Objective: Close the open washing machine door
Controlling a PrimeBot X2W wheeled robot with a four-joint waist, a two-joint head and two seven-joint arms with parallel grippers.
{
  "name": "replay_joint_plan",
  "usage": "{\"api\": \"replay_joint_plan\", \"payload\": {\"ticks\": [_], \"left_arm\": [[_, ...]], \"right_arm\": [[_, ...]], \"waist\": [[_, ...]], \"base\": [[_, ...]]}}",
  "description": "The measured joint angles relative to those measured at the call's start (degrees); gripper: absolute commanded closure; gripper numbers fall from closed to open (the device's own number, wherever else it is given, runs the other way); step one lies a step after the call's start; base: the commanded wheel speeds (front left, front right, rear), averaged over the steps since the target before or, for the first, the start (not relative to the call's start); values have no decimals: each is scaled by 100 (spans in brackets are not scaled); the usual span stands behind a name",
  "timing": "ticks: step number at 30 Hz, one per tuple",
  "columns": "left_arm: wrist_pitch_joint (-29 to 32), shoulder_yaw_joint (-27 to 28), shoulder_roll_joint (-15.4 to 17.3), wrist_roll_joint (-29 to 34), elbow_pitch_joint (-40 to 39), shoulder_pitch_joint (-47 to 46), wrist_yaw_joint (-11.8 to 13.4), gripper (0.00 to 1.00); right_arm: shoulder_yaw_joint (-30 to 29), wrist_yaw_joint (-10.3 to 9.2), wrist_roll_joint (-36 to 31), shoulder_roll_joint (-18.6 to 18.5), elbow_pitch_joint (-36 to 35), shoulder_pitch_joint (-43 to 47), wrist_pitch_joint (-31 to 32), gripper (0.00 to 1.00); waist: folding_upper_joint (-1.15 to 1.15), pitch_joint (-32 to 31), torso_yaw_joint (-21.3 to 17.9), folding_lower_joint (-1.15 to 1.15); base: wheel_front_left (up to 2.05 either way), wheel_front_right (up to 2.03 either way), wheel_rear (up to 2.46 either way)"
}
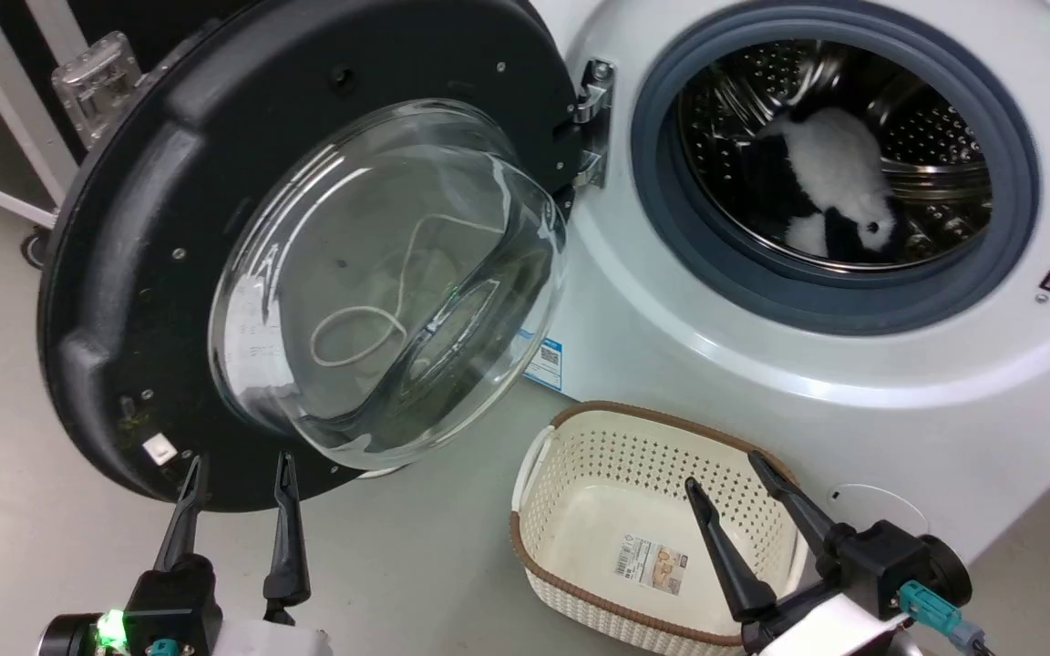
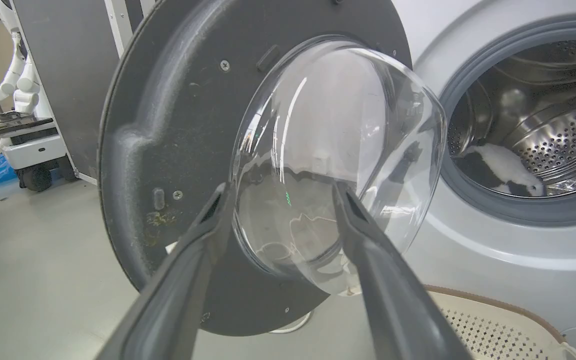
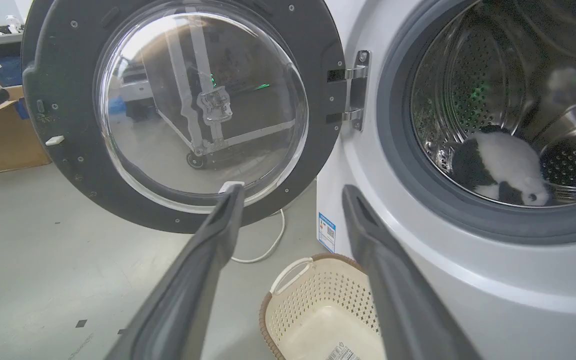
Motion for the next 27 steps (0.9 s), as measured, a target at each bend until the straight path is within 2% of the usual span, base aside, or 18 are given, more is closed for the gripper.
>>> {"api": "replay_joint_plan", "payload": {"ticks": [4,5,6,13,18,20,24,27], "left_arm": [[-51,4,0,-10,-8,1,0,0],[-62,2,-1,-48,-1,3,-2,54],[-82,0,-1,-93,15,7,-16,100],[-169,104,-7,-266,-197,21,-107,100],[-226,454,92,-466,-722,-106,-364,100],[-253,777,93,-812,-922,-290,-466,100],[-290,1492,358,-1623,-840,-734,-711,100],[73,1897,765,-2343,-437,-1251,-843,100]], "right_arm": [[41,0,9,-1,24,-2,-49,0],[49,0,14,-1,36,-2,-59,0],[62,0,30,-1,45,-2,-86,0],[129,0,49,7,67,-1,-158,0],[116,0,47,15,60,2,-205,0],[80,0,41,16,52,8,-245,0],[-12,0,37,34,10,119,-287,0],[-25,0,33,49,-15,211,-323,0]], "waist": [[0,-7,89,0],[0,-8,112,0],[0,-8,136,0],[0,3,311,0],[0,64,440,1],[0,88,490,1],[0,65,558,1],[0,46,602,1]], "base": [[0,0,0],[0,0,0],[0,0,0],[0,0,0],[0,0,0],[0,0,0],[0,0,0],[0,0,0]]}}
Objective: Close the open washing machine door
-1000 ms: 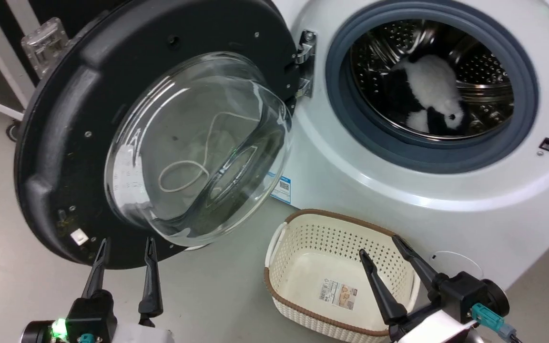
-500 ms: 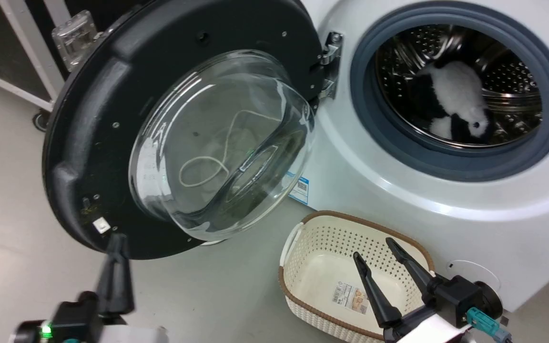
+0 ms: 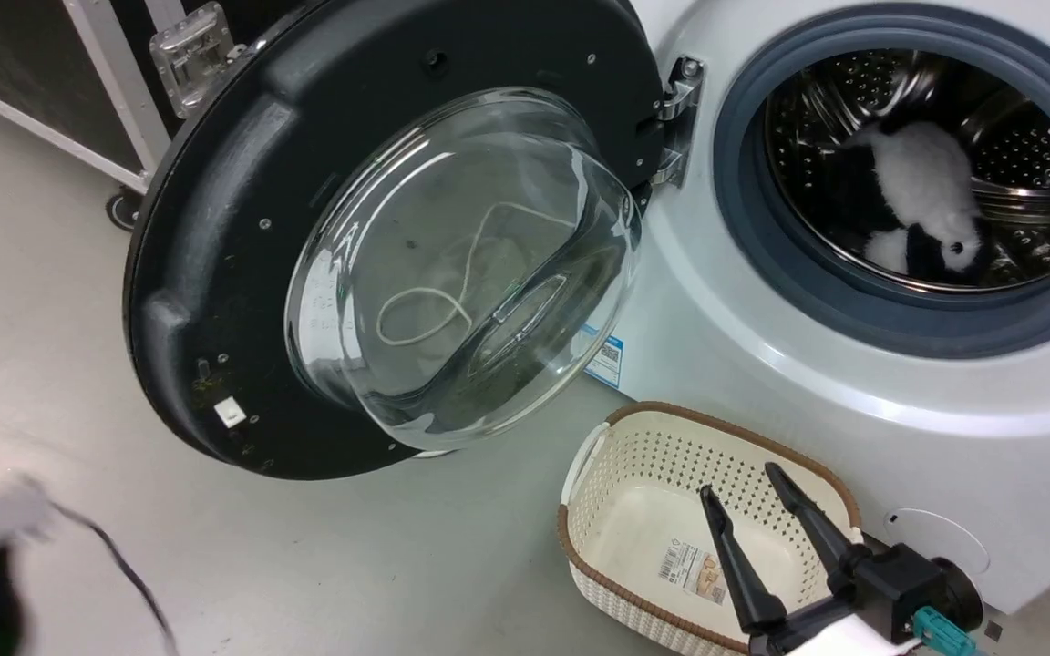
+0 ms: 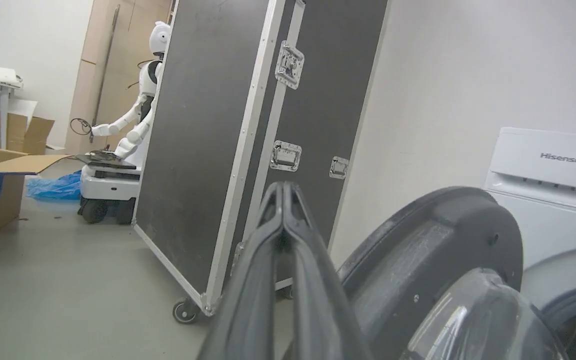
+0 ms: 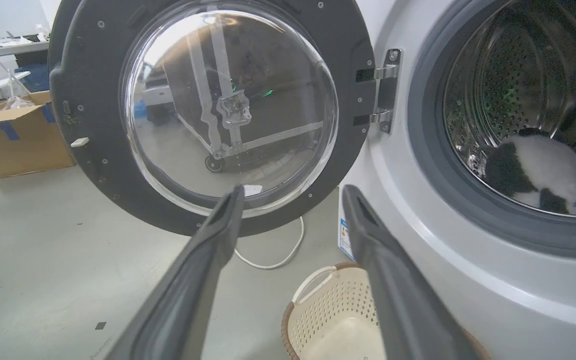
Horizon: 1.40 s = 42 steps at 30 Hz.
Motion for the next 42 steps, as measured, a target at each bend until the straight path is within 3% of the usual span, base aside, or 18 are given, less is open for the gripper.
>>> {"api": "replay_joint_plan", "payload": {"ticks": [3,4,9,14,17,20,29,34,39,41,42], "left_arm": [[480,155,677,-167,548,-536,-79,100],[658,256,759,-385,770,-717,-85,100],[1736,622,860,-1623,1964,-1520,-35,100],[2831,988,914,-2642,3095,-1965,243,100],[3605,1252,870,-3371,3591,-2140,430,100],[4325,1456,858,-4024,3815,-2222,428,100],[5773,1273,767,-4692,3490,-1743,26,100],[6553,918,326,-4964,2910,-1189,-70,100],[6774,833,-20,-5075,2072,-473,-94,100],[6902,722,-247,-5157,1764,-213,-94,100],[6934,547,-569,-5234,1289,147,-57,100]], "right_arm": [[-38,0,-62,12,-51,4,-20,0],[-25,0,-85,14,-62,-7,-20,0],[-4,0,-116,-2,-96,-28,-21,0],[79,-1,-146,-69,-82,-47,-21,0],[127,-1,-145,-114,-70,-79,-21,0],[141,-1,-145,-147,-69,-99,-21,0],[147,-1,-130,-167,-22,-98,-21,0],[152,-1,-127,-148,15,-89,-21,0],[146,0,-119,-108,14,-87,-21,0],[122,0,-113,-90,11,-82,-21,0],[63,0,-113,-77,10,-66,-21,0]], "waist": [[0,25,-41,0],[0,48,-80,-1],[0,220,-316,1],[0,390,-525,1],[0,458,-633,1],[0,502,-718,1],[0,405,-792,-1],[0,223,-778,-1],[0,63,-840,-1],[0,16,-886,-1],[0,-23,-972,-1]], "base": [[0,0,0],[0,0,0],[0,0,0],[0,0,0],[0,0,0],[0,0,0],[0,0,0],[0,0,0],[0,0,0],[0,0,0],[0,0,0]]}}
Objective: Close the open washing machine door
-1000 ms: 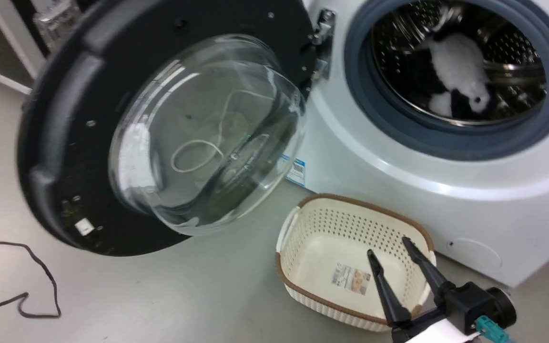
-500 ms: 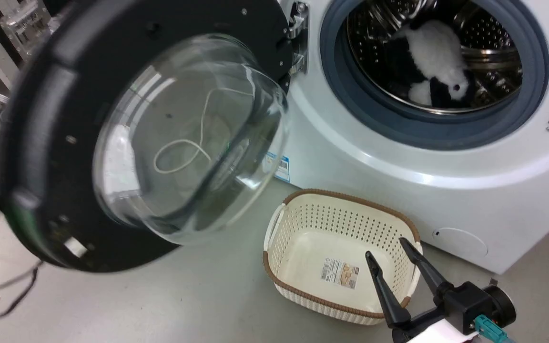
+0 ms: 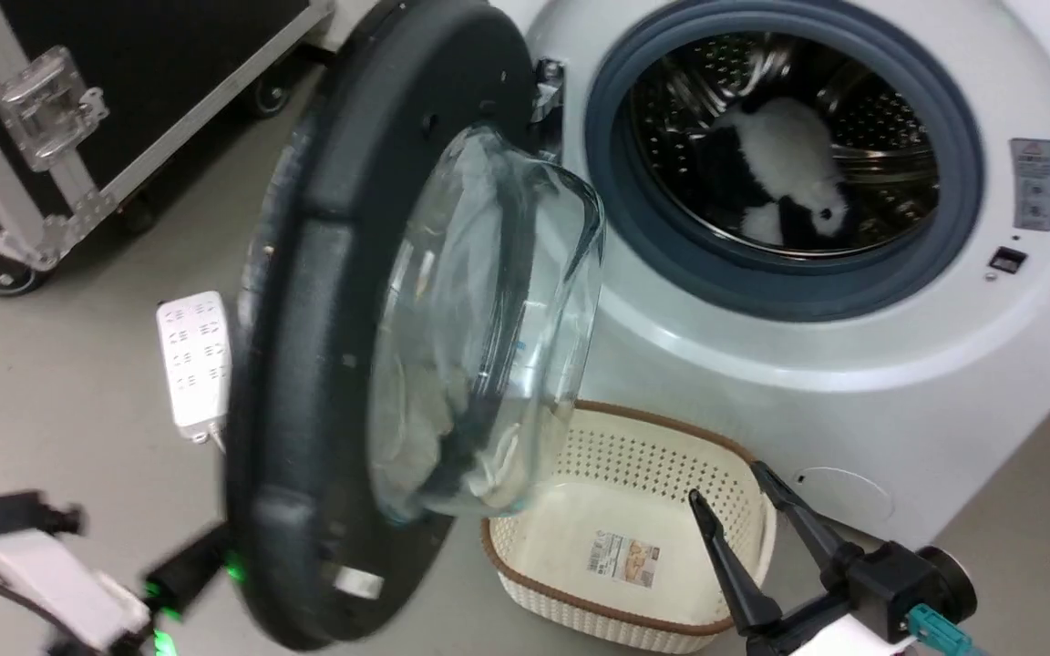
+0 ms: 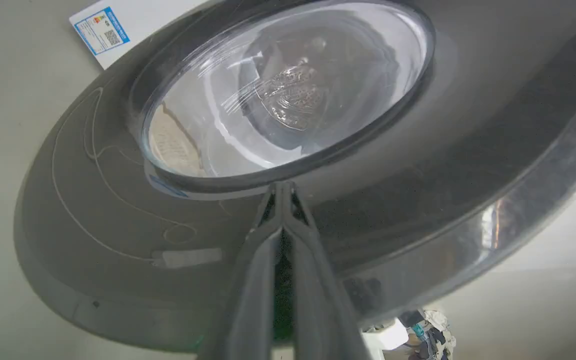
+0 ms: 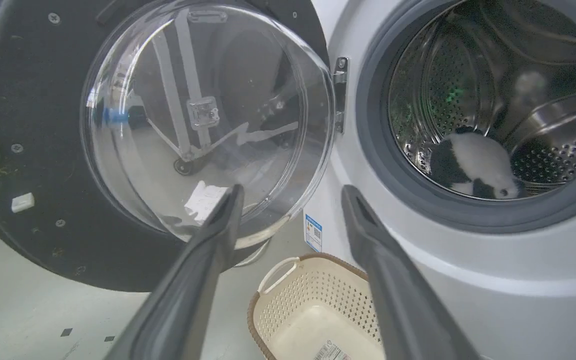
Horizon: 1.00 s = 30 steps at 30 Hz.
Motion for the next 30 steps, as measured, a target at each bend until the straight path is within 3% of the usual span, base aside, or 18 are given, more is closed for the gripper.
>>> {"api": "replay_joint_plan", "payload": {"ticks": [6,9,13,18,19,21,30], "left_arm": [[-107,-803,-266,-431,-715,707,196,100],[-599,-1435,-266,-1101,-783,1006,285,100],[-1285,-2409,-278,-1630,-809,1259,194,100],[-1982,-3225,-307,-1748,-586,1280,-35,100],[-2120,-3317,-307,-1780,-512,1249,-64,100],[-2998,-3641,-281,-1996,-158,690,-162,100],[-4240,-3975,-307,-2203,397,-586,-210,100]], "right_arm": [[-83,0,-1,20,-9,18,0,0],[-130,0,-9,31,-22,55,0,0],[-111,0,-35,32,-30,56,0,0],[-71,0,-74,-3,-52,-42,0,0],[-85,0,-75,-7,-66,-84,0,0],[-198,0,-74,-34,-104,-184,0,0],[-250,0,-24,11,-156,-303,0,0]], "waist": [[0,-26,-264,0],[0,-12,-434,0],[0,38,-706,0],[0,148,-1162,0],[0,178,-1272,1],[0,406,-1976,1],[0,907,-2962,2]], "base": [[0,0,0],[0,0,0],[0,0,0],[0,0,0],[0,0,0],[0,0,0],[0,0,0]]}}
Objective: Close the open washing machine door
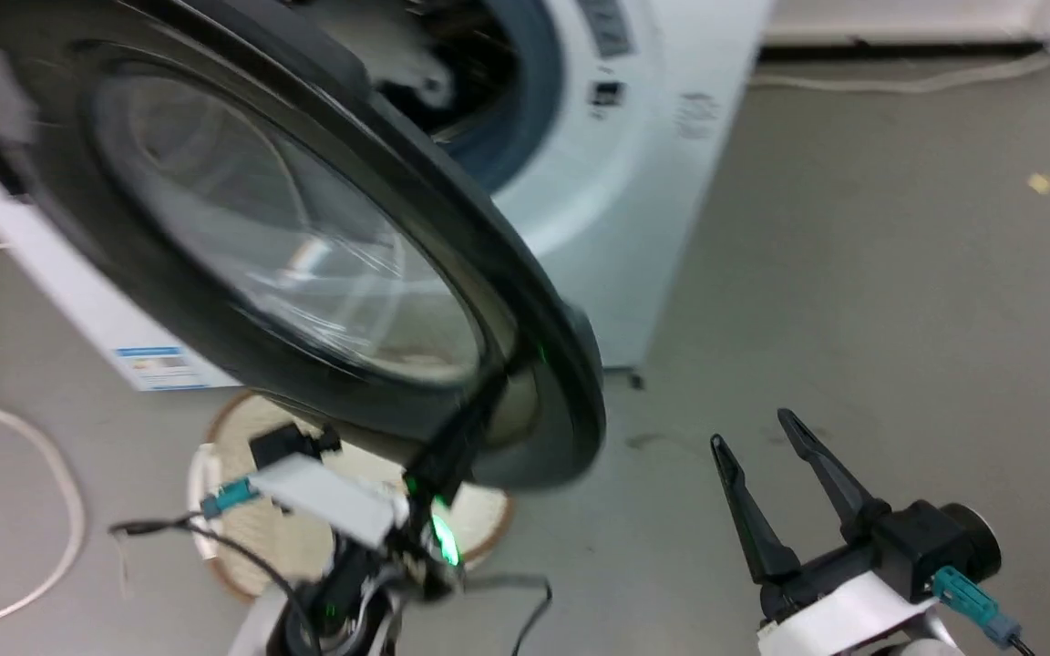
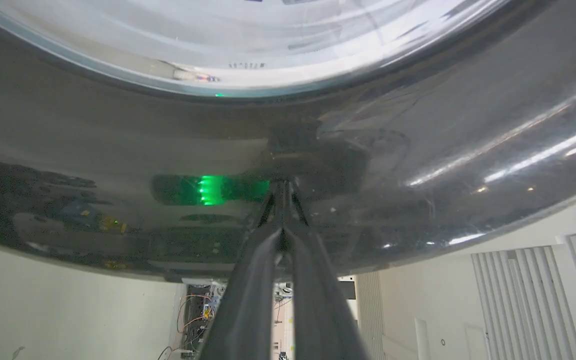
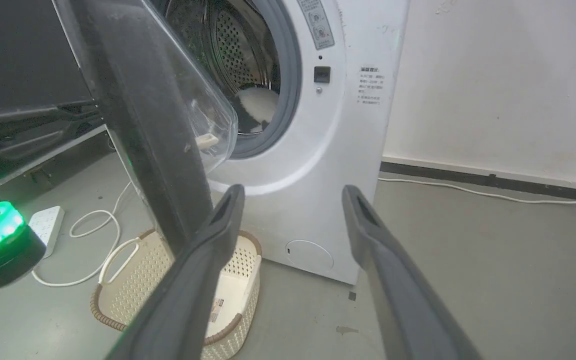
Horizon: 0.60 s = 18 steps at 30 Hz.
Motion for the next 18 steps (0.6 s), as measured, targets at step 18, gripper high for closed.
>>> {"api": "replay_joint_plan", "payload": {"ticks": [18], "left_arm": [[-1486,-250,13,364,906,-1184,-1,100]], "right_arm": [[-87,0,48,107,3,-110,0,0]], "waist": [[0,326,-534,-1]], "base": [[0,0,0]]}}
